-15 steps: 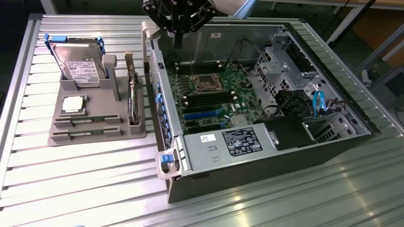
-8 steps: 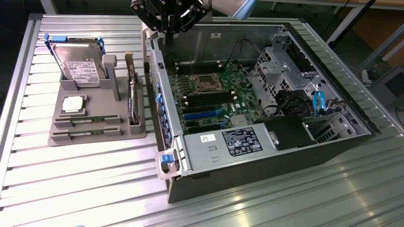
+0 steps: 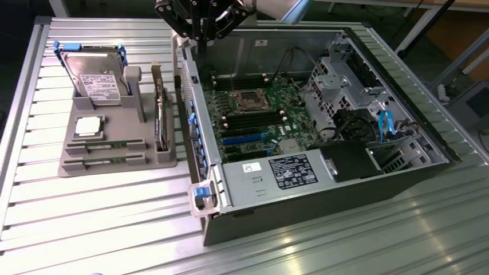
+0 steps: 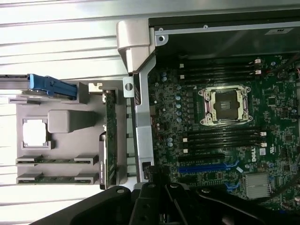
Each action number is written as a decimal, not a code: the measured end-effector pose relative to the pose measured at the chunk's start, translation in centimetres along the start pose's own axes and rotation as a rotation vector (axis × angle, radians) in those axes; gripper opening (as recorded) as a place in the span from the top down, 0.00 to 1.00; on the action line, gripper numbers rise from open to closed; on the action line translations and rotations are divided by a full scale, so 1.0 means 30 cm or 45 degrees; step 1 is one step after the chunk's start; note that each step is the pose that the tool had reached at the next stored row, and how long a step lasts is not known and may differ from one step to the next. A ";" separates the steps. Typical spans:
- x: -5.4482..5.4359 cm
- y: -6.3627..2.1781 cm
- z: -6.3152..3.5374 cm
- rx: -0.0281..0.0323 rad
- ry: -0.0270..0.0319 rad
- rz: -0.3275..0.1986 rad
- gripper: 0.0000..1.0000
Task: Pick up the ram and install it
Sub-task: 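Reach for the ram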
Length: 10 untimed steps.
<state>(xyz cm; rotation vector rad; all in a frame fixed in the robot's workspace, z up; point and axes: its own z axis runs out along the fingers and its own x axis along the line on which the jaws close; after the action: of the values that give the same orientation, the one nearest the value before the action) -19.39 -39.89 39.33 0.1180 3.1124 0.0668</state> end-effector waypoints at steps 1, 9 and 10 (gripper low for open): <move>0.001 0.000 0.000 0.0001 0.0001 0.000 0.91; 0.020 -0.002 -0.001 0.0001 0.0001 0.000 0.91; 0.031 -0.002 -0.001 0.0002 0.0001 0.000 0.91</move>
<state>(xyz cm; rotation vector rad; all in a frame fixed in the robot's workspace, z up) -20.33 -39.89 39.34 0.1180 3.1125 0.0666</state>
